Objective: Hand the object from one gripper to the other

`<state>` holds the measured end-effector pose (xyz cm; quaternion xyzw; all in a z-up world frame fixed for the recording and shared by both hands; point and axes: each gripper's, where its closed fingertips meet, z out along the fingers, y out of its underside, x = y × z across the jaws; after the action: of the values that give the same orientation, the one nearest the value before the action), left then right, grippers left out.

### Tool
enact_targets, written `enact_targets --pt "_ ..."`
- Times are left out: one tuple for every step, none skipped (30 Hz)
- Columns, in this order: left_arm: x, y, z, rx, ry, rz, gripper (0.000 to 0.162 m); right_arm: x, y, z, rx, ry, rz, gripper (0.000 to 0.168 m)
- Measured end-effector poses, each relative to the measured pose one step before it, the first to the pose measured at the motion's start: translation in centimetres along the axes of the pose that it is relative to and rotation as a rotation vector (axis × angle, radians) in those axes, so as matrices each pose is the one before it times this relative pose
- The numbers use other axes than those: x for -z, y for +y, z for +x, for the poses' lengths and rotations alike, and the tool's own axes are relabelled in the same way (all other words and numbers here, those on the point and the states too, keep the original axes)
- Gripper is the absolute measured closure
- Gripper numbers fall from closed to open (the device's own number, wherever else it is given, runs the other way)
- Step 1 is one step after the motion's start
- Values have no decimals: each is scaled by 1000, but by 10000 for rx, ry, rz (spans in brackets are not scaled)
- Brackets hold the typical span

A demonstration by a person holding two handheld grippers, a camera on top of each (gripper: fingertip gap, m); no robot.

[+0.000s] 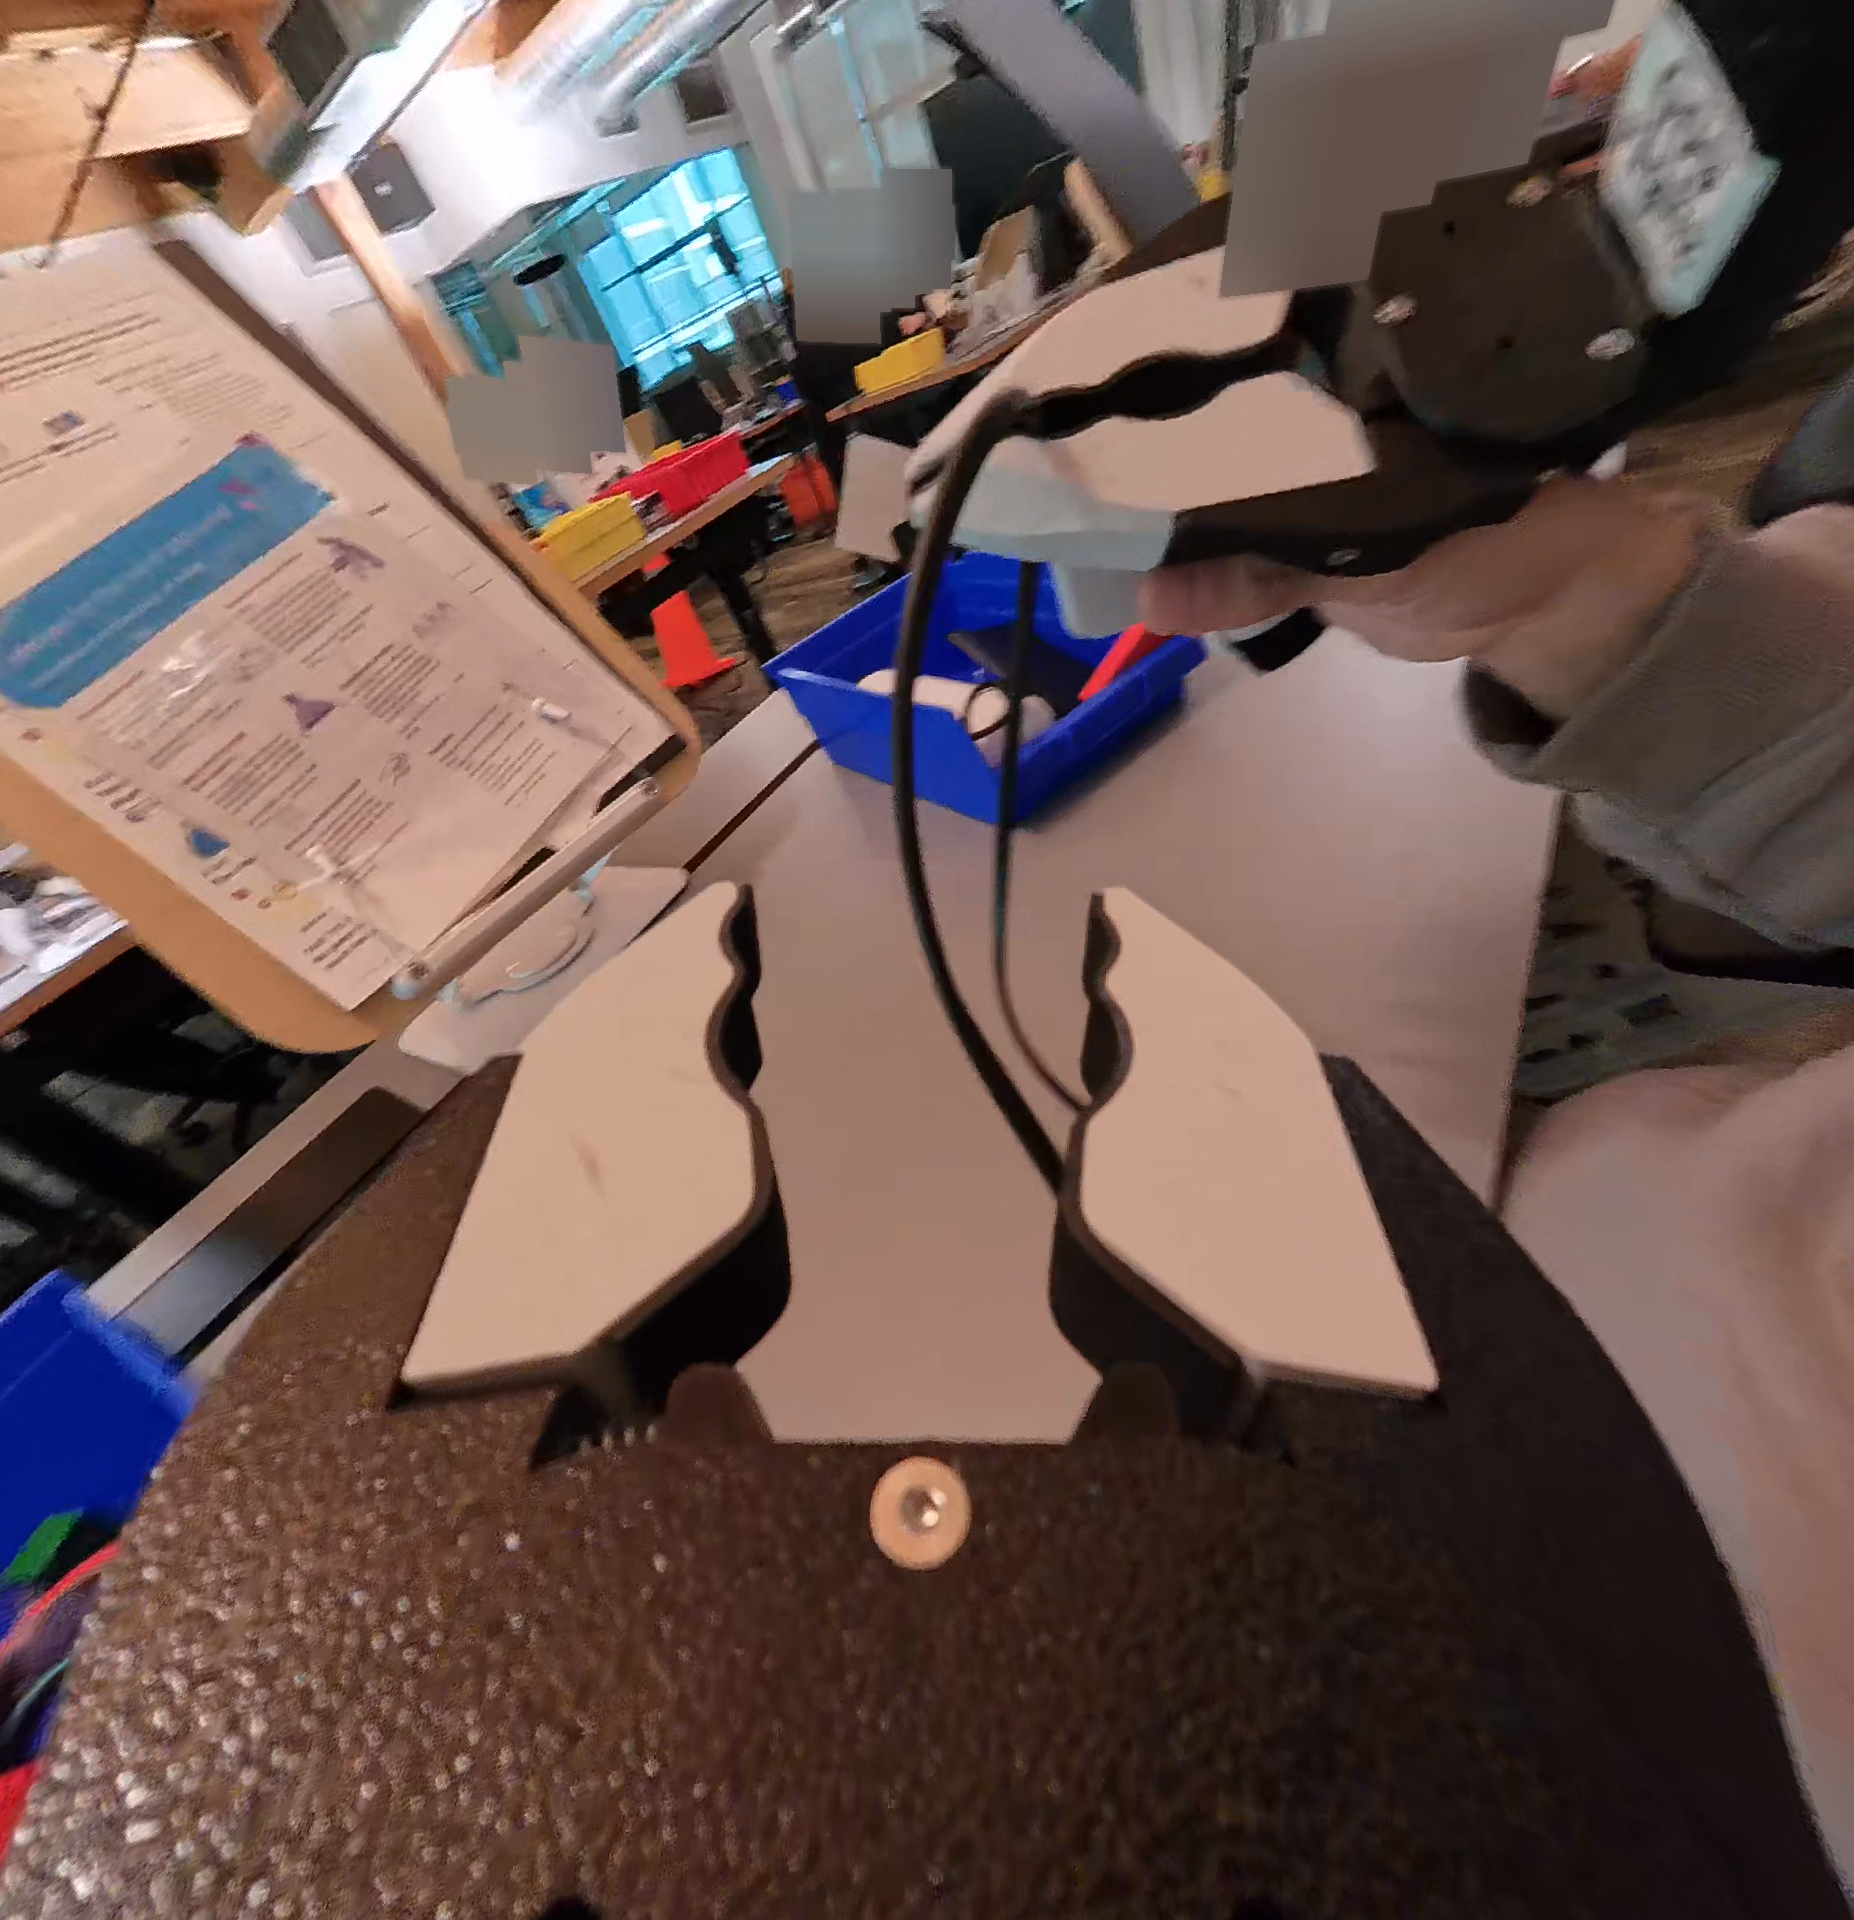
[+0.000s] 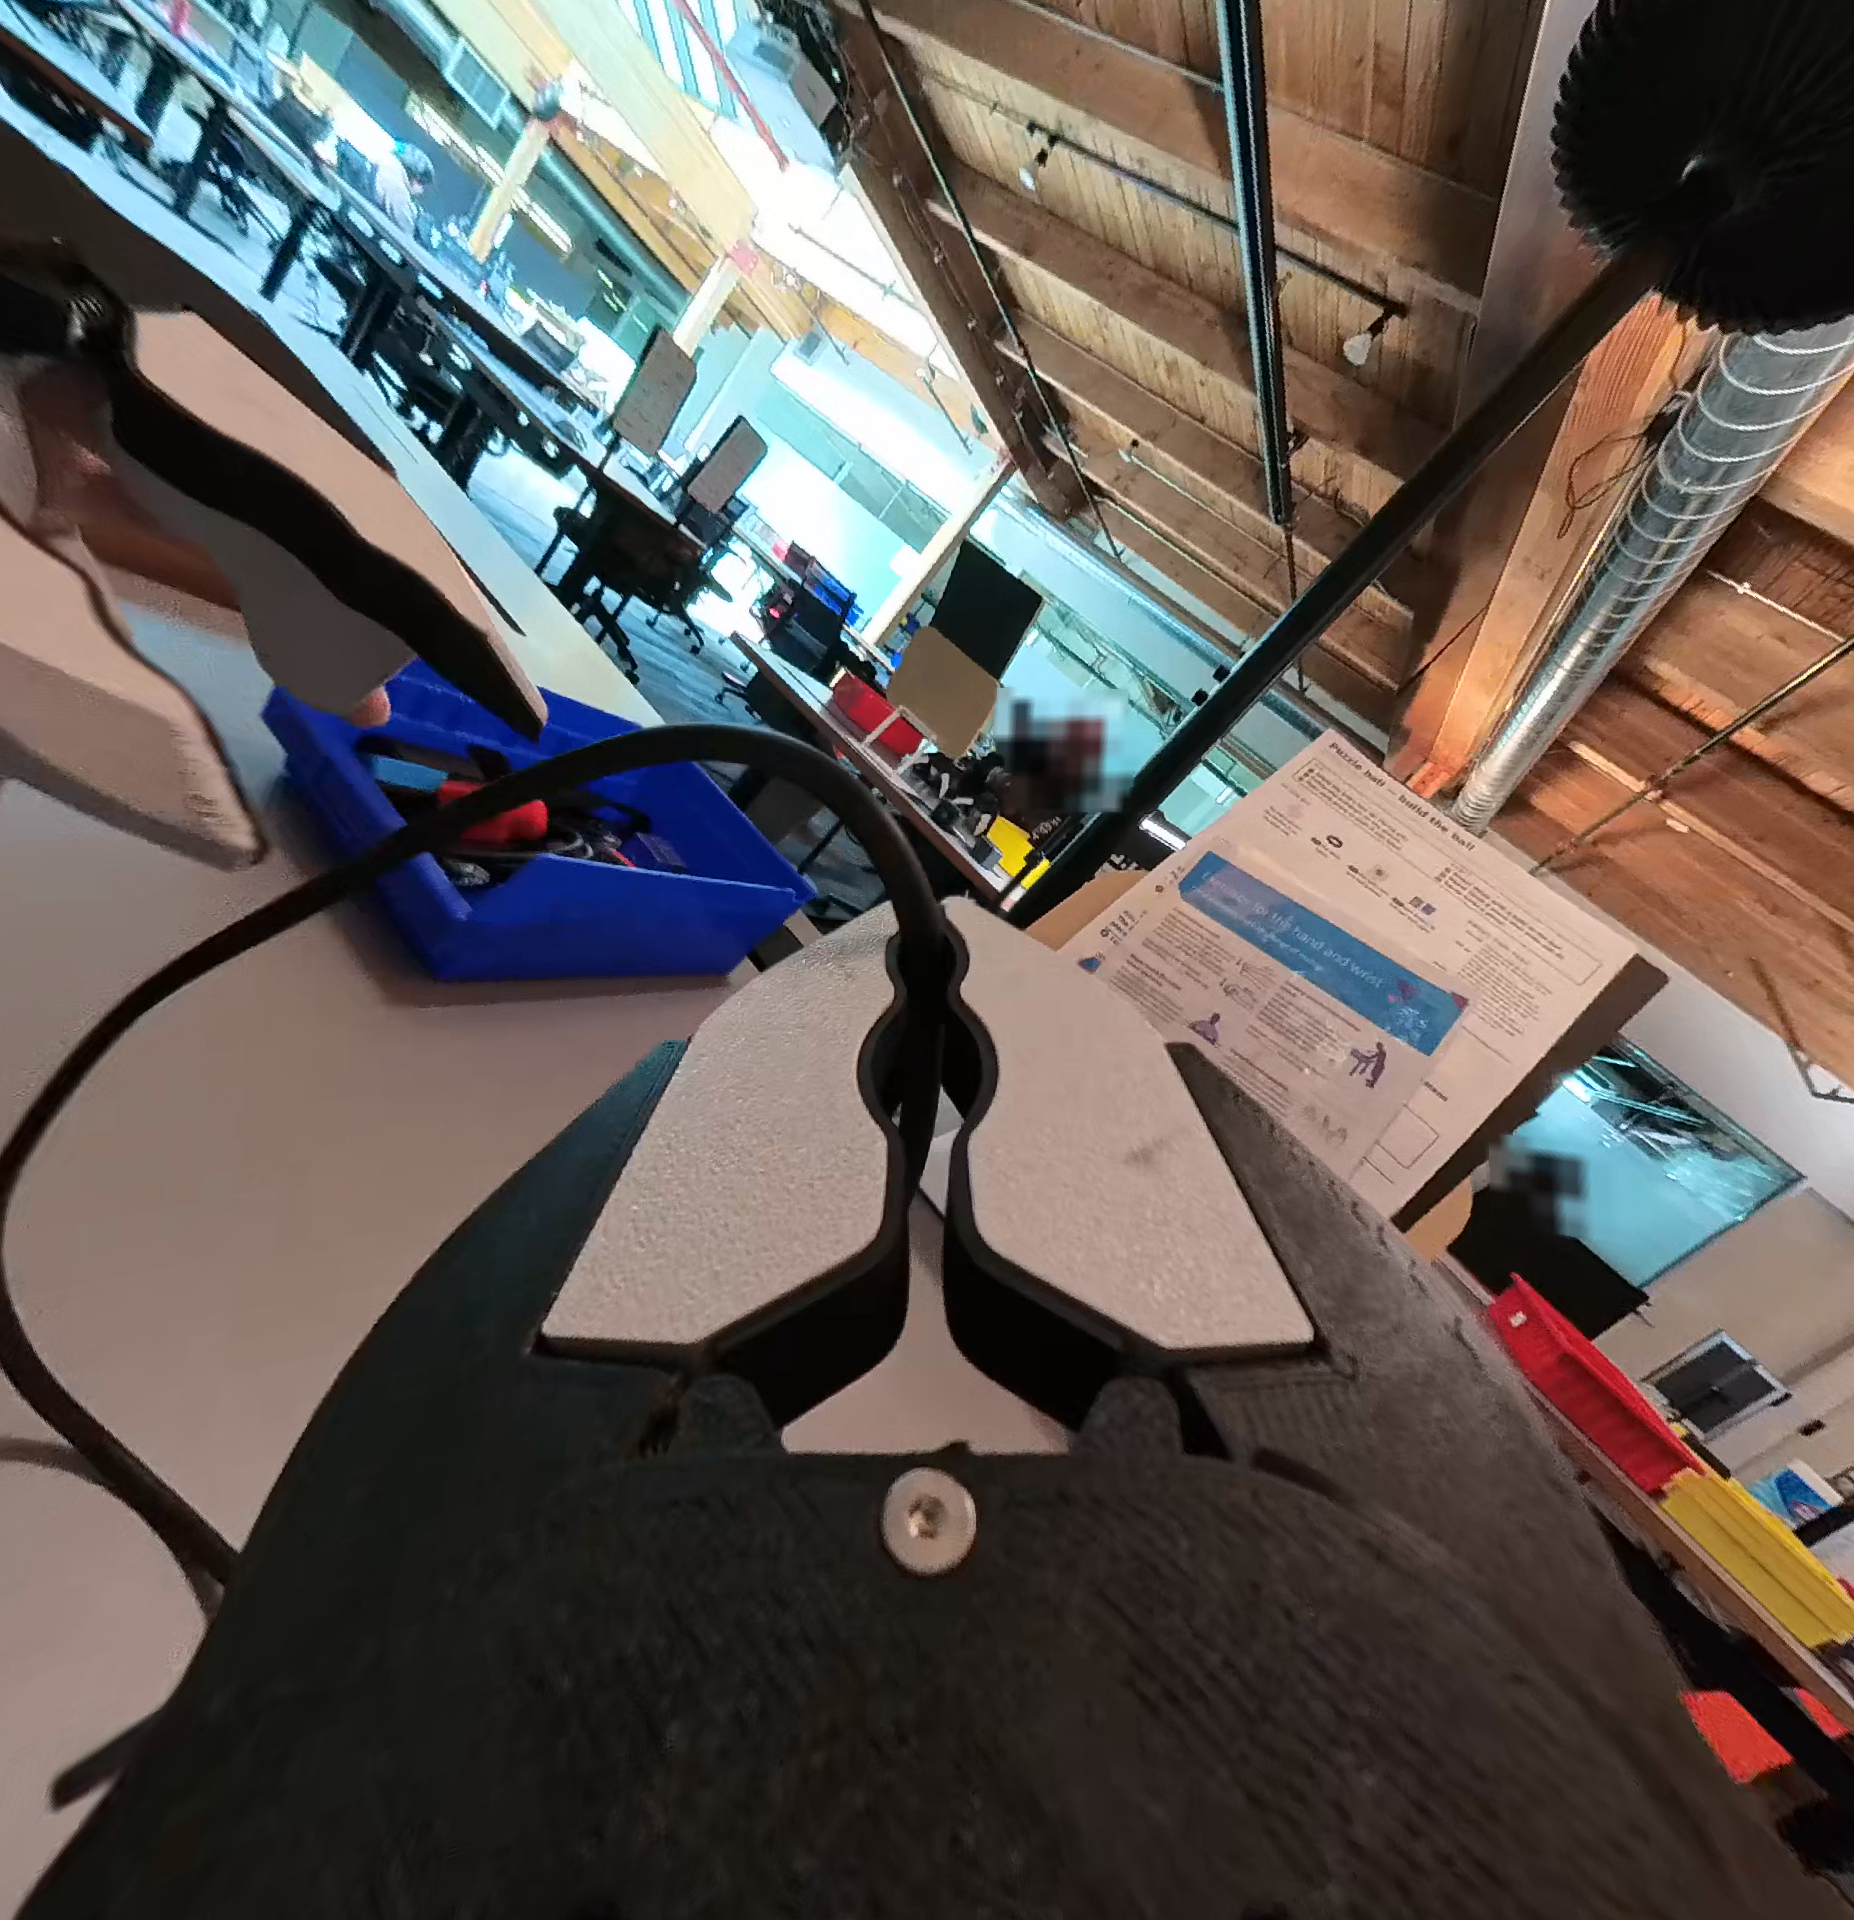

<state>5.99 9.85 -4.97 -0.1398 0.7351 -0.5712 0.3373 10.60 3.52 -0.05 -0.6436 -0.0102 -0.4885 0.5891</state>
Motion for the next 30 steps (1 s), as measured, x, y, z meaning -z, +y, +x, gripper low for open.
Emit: enact_targets --pt "93 -535 667 260 459 270 98 55 -181 -32 -94 -64 146 168" --pt "113 -657 630 337 465 372 94 99 -327 -15 -47 -69 269 168" --pt "145 -674 501 328 390 417 90 119 -333 37 -111 -71 257 168" --pt "135 -550 298 278 259 355 89 108 -364 -3 -210 -120 236 168" --pt "92 -307 129 196 152 208 88 130 -502 -83 -286 -180 334 168" --pt "24 -47 36 101 86 58 85 114 -515 -137 -371 -202 326 168" --pt "-66 194 -39 43 25 -65 82 94 -461 -104 -401 -155 282 168" --pt "-203 399 -8 52 25 -168 81 72 -414 -142 -325 -143 248 168" --pt "-328 520 176 88 125 -220 79 60 -399 -290 -213 -196 228 168" --pt "-467 541 382 109 235 -228 77 40 -385 -323 -153 -184 209 168" --pt "-535 487 417 79 231 -209 75 1 -351 -352 -143 -176 177 168" --pt "-576 434 282 20 119 -169 74 -15 -355 -354 -167 -170 154 168" --pt "-608 435 172 -20 39 -152 73 -8 -416 -362 -195 -181 200 168" --pt "-607 490 86 -27 0 -161 72 -12 -481 -501 -259 -273 235 168" --pt "-586 541 26 -23 -18 -163 70 -41 -440 -651 -322 -368 221 168" --pt "-522 494 -51 11 -49 -141 68 -92 -289 -669 -318 -368 161 168" --pt "-431 364 -99 57 -60 -83 67 -158 -82 -623 -231 -321 59 168" --pt "-323 185 -130 105 -70 4 68 -165 77 -401 -102 -164 -11 168" --pt "-207 69 25 137 50 62 71 -147 114 -153 59 -2 -19 168" --pt "-138 30 304 154 239 65 79 -116 152 -85 131 24 -57 168" --pt "-99 63 369 181 264 31 84 -88 154 -111 52 -28 -64 168" --pt "-86 102 154 167 107 -35 89 -46 44 -82 -46 -37 4 168" --pt "-52 116 -9 74 -19 -88 102 -24 -6 -20 -48 -9 32 168" --pt "-10 61 3 -33 -19 -48 119 7 54 106 17 68 -19 168" --pt "4 -18 123 -82 62 21 129 44 56 164 67 84 -52 168" --pt "34 0 132 -60 58 19 138 71 -20 178 62 71 -27 168" --pt "43 50 28 -25 9 -29 146 129 -99 228 40 89 18 168" --pt "69 68 -33 12 -8 -63 150 142 -102 263 21 101 35 168" --pt "78 34 -93 61 -35 -55 152 122 -68 261 12 79 20 168" --pt "82 -29 -208 84 -96 -24 152 130 8 292 -2 93 -8 168"
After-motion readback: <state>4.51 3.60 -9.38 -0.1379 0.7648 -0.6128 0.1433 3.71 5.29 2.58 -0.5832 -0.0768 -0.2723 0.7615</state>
